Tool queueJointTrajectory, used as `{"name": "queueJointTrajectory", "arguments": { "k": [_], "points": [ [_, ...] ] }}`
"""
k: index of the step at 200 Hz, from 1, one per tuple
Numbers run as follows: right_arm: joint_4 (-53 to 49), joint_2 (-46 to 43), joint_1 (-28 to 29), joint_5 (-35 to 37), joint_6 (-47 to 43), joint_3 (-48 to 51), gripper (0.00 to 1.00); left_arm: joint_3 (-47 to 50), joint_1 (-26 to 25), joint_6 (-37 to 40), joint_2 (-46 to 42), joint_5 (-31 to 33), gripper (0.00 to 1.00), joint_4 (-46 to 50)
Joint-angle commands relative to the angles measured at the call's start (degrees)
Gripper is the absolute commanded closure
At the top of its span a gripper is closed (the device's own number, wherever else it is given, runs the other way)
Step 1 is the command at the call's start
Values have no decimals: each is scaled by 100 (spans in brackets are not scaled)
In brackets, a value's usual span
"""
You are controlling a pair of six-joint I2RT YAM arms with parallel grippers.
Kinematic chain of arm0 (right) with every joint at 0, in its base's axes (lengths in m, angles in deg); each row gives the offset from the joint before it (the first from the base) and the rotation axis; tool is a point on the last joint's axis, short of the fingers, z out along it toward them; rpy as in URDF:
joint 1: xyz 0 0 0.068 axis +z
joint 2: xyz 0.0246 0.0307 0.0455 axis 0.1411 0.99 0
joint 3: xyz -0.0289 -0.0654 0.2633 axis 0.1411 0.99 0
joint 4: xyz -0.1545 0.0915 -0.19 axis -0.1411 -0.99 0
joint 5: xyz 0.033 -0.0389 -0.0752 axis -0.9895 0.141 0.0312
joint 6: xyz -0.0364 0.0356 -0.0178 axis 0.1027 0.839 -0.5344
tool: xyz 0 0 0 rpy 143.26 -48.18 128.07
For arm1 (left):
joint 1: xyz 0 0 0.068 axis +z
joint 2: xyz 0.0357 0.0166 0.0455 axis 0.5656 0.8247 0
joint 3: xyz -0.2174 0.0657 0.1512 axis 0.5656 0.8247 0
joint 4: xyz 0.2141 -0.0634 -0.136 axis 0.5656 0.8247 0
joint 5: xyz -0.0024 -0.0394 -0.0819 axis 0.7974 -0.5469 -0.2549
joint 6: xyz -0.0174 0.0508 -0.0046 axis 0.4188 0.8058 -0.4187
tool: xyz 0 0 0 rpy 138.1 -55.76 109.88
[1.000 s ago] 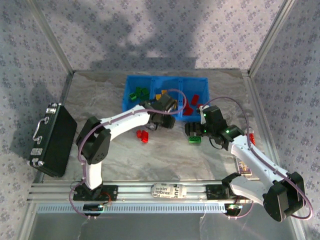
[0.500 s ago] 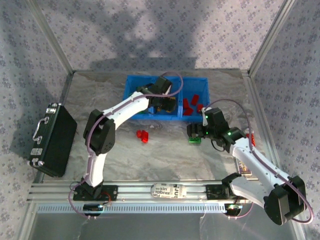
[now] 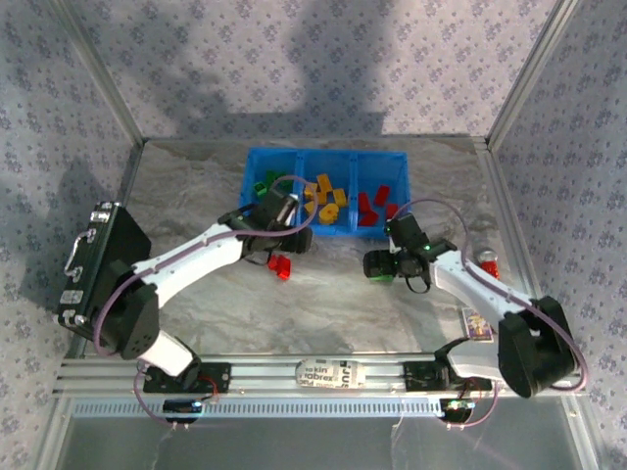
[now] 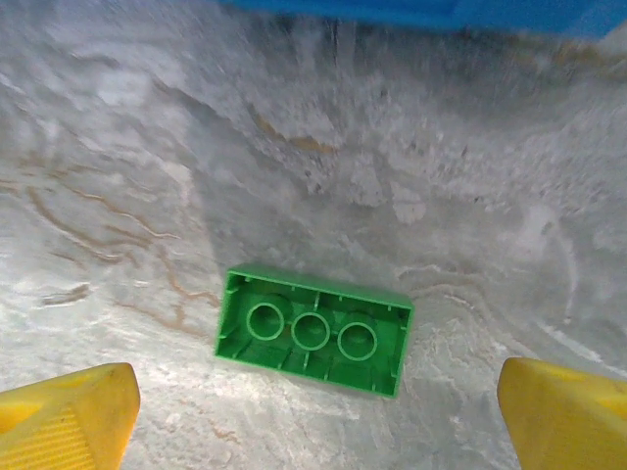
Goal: Sort the legos into containers by color
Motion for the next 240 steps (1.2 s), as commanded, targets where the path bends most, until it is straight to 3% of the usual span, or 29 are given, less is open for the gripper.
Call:
{"name": "queueJointTrajectory", "arguments": {
  "k": [1, 62, 122, 149, 162, 178, 191, 221, 240],
  "points": [
    [-70, 292, 71, 18, 227, -69, 4, 484, 53, -280, -513, 218, 17, -159],
    [-99, 1058, 370, 208, 357, -271, 9, 1616, 381, -534, -1787, 156, 13, -494],
    [-461, 1447, 889, 937, 562, -668, 36, 2014, 599, -516, -2258, 139, 13, -474],
    [-561, 1636, 911, 1066, 572, -918, 39, 2171, 708, -516, -2470, 71, 13, -458],
    [-715, 1759, 928, 1152, 573, -1042, 38, 2253, 725, -525, -2579, 66, 13, -433],
    [-768, 1883, 953, 1192, 548, -1170, 21, 2346, 742, -541, -2715, 62, 13, -389],
    [-746, 1995, 964, 1204, 487, -1252, 16, 2425, 758, -553, -2831, 61, 13, -361],
    [-673, 2379, 886, 1178, 227, -1490, 14, 2574, 795, -585, -3010, 18, 13, -361],
    [-673, 2543, 873, 1121, 142, -1608, 21, 2591, 800, -593, -3040, 2, 13, -351]
  ]
}}
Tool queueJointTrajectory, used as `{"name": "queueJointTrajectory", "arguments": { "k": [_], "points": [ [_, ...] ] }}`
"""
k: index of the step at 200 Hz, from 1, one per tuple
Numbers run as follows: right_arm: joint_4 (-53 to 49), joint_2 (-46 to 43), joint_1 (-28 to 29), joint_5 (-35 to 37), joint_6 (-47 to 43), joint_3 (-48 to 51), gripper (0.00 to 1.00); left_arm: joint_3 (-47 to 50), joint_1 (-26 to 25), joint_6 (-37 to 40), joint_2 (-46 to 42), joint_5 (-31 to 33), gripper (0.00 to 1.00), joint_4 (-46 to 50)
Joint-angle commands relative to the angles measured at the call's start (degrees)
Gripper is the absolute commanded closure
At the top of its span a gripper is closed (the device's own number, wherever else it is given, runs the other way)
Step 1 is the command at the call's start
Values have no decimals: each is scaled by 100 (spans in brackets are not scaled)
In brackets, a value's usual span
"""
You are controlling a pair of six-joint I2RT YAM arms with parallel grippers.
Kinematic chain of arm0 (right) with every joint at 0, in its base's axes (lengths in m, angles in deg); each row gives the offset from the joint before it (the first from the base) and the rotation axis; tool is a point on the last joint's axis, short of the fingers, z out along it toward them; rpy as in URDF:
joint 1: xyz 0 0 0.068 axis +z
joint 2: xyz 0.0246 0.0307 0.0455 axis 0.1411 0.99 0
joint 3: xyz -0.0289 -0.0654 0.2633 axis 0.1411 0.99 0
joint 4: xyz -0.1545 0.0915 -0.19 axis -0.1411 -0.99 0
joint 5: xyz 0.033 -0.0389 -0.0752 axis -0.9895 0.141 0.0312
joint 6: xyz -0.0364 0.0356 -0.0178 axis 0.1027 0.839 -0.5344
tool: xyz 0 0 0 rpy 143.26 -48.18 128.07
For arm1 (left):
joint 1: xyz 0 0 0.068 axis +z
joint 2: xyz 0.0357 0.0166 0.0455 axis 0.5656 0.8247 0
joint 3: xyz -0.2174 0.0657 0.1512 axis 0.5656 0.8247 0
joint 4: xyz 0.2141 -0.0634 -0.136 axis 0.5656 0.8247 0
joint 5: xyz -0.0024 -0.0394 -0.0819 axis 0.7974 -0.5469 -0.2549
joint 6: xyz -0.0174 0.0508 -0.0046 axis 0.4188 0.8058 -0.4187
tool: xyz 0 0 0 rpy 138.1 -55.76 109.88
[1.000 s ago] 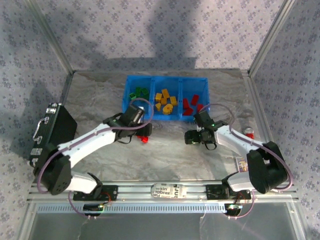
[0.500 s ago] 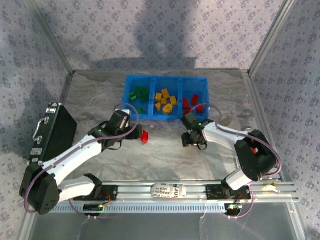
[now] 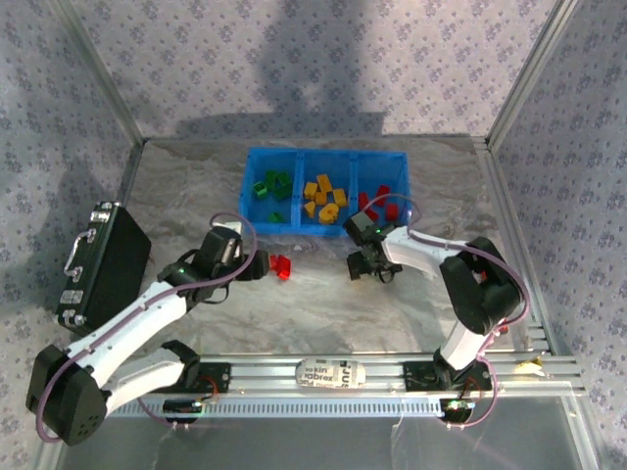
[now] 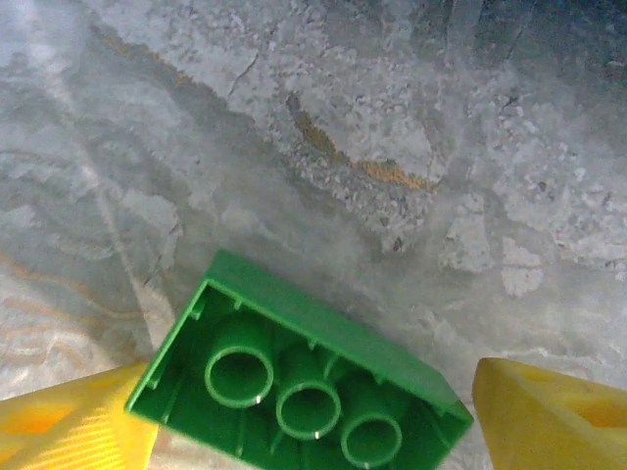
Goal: Sort the legos into containers by color
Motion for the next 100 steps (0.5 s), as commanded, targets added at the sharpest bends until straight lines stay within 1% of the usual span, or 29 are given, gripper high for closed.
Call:
{"name": "queueJointTrajectory", "arguments": {
  "k": [1, 19, 54, 78, 100],
  "points": [
    [-151, 221, -30, 69, -173, -242, 22, 43, 55, -63, -125, -68, 13, 27],
    [-116, 249, 0, 24, -179, -253, 37, 52, 54, -60, -151, -63, 13, 39],
    [-192, 185, 185, -56, -122, -339, 59, 24, 104, -1, -130, -61, 13, 5],
    [-359, 108, 477, 61, -90, -638, 60, -72, 148, 83, -75, -76, 13, 4],
    [-503, 43, 512, 90, -115, -940, 59, -142, 185, 112, -48, -91, 13, 27]
  ]
}}
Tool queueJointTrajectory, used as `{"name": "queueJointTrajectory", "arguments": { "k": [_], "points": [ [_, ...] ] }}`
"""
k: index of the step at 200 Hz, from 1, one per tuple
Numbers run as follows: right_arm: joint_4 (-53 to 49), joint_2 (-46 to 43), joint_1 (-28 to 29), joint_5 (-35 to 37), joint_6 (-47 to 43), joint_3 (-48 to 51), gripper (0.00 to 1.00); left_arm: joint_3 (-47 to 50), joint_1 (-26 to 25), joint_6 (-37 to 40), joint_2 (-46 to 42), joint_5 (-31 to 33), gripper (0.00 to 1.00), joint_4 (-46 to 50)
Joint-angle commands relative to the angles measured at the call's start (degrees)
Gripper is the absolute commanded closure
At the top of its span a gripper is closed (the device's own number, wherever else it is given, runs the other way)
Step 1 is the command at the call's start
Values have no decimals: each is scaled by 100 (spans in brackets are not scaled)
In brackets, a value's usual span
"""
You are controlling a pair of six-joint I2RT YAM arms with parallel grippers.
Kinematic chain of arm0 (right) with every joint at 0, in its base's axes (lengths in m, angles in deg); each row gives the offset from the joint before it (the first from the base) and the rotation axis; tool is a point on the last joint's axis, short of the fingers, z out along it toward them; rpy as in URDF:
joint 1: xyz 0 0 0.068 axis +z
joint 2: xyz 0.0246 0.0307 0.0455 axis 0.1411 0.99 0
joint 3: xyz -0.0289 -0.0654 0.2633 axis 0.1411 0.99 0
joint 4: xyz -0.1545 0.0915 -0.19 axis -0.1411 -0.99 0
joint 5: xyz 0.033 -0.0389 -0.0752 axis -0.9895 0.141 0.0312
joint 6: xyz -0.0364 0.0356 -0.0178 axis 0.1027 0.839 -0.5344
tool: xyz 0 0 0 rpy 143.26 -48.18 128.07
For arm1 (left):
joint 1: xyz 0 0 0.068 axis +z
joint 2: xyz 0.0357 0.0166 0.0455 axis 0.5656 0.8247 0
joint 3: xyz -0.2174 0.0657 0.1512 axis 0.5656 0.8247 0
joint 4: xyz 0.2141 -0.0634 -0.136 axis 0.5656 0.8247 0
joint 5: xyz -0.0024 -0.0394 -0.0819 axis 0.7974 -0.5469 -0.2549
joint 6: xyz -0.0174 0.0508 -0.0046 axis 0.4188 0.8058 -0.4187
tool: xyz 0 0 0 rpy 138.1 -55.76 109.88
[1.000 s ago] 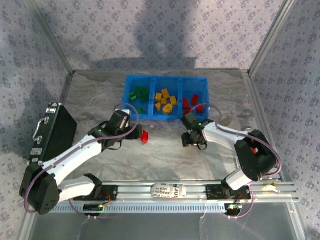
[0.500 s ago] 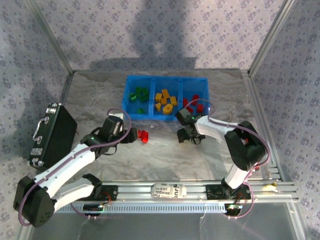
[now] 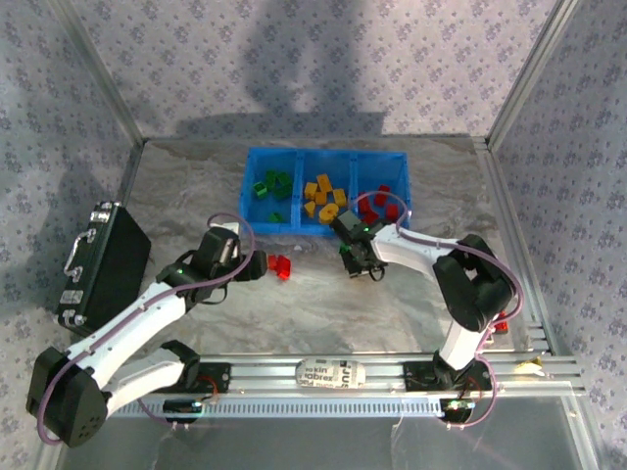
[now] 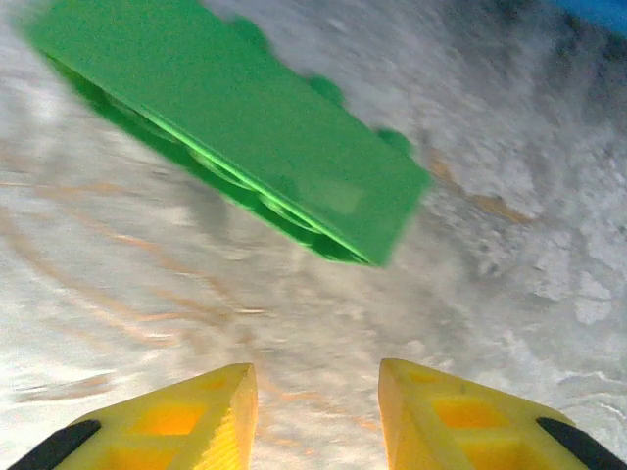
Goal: Sort the legos into containers by color
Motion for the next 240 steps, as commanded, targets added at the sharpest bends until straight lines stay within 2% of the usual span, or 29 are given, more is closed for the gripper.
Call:
{"name": "queueJointTrajectory", "arguments": {
  "k": [1, 39, 52, 75, 107, 175, 209, 240],
  "points": [
    [-251, -105, 46, 115, 24, -409, 58, -183, 52, 86, -19, -52, 13, 23],
    [-223, -53, -95, 46, -47, -838, 28, -88, 50, 29, -84, -108, 13, 9],
    [-216, 45, -132, 55, -102, -903, 23, -63, 59, 20, -104, -131, 13, 7],
    [-96, 242, -167, 47, -395, -942, 22, -34, 65, 29, -136, -129, 13, 31],
    [-72, 496, -258, -146, -842, -1053, 28, -24, 65, 57, -180, -132, 13, 62],
    [103, 944, -320, -538, -1371, -1165, 29, 1, 70, 46, -184, -144, 13, 45],
    [138, 994, -199, -503, -1361, -1078, 44, -10, 89, 46, -176, -130, 13, 29],
    [112, 867, -11, -377, -1258, -1044, 62, -24, 107, 68, -156, -131, 13, 12]
  ]
}}
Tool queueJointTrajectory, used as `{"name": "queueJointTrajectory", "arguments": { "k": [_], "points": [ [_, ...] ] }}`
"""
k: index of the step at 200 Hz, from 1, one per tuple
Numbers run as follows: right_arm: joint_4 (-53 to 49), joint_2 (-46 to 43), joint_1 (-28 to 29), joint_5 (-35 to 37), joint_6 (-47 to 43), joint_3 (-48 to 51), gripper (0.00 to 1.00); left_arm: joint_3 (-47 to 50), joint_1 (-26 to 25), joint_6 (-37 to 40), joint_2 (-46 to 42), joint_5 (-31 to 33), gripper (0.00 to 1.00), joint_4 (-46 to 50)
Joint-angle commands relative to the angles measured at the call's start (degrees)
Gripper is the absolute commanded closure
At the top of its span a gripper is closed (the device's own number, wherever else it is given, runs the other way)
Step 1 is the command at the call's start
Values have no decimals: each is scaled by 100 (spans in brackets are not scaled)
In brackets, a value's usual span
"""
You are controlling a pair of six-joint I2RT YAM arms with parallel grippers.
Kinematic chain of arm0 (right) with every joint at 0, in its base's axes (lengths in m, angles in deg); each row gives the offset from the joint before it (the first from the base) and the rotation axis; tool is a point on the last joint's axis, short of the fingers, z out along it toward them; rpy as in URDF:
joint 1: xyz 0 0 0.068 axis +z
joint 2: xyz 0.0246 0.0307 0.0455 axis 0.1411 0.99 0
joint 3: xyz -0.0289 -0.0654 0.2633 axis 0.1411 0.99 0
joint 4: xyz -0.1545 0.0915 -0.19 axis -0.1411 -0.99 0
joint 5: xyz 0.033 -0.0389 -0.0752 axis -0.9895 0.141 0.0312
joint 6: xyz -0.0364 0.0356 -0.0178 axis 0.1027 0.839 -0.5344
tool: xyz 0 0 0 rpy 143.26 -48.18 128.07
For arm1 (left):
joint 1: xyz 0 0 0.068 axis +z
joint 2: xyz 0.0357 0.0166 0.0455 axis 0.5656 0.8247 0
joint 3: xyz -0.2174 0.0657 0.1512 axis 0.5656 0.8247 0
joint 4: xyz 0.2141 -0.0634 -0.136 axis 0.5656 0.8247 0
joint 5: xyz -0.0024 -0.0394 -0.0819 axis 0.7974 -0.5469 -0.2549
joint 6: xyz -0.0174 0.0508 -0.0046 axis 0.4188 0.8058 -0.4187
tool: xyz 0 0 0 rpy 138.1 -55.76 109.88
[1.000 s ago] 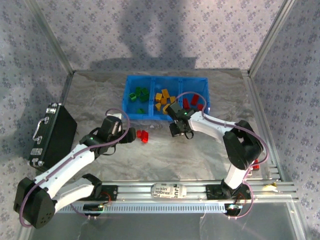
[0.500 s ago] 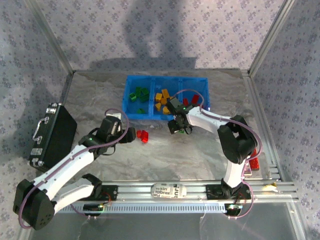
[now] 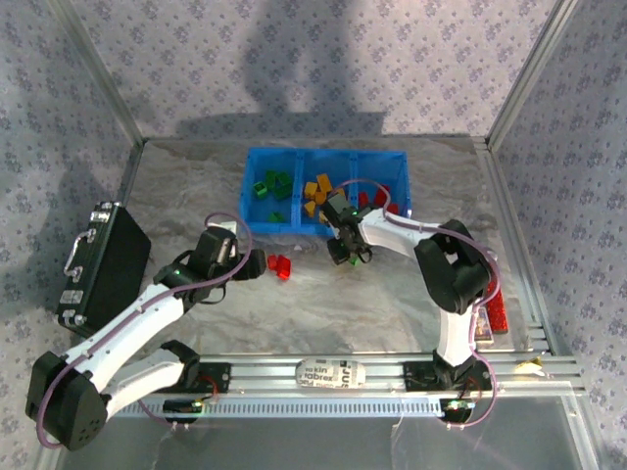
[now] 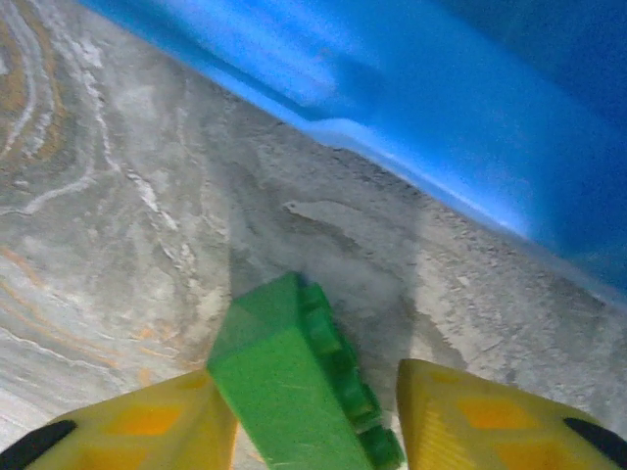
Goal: Sort the legos into containers by color
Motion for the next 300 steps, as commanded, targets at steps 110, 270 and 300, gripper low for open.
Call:
{"name": "queueJointTrajectory", "arguments": {
  "k": [110, 270, 300],
  "points": [
    [-360, -101, 553, -457, 109, -2527, 80, 83, 162, 21, -555, 88, 13, 224],
    [373, -800, 310, -253, 322, -1899, 14, -45, -757, -139, 1220, -367, 17, -661],
    [706, -1591, 81, -285, 558, -845, 15, -429, -771, -86, 2029, -491, 18, -710]
  ]
}}
